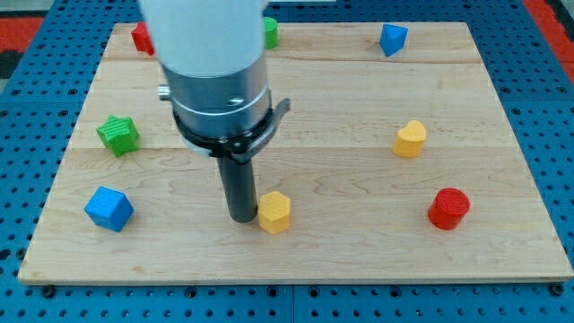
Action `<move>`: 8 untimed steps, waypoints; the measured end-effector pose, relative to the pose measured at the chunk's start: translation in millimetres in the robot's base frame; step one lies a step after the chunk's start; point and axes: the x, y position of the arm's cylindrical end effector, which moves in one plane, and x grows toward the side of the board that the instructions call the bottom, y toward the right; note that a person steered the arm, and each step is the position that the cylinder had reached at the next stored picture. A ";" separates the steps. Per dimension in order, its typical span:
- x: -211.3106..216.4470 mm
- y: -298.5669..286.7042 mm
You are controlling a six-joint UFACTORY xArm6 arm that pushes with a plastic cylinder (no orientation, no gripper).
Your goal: Place the yellow blocks diagonally to each other
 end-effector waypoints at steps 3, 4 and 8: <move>-72.0 184.3; -92.8 221.0; 26.9 111.3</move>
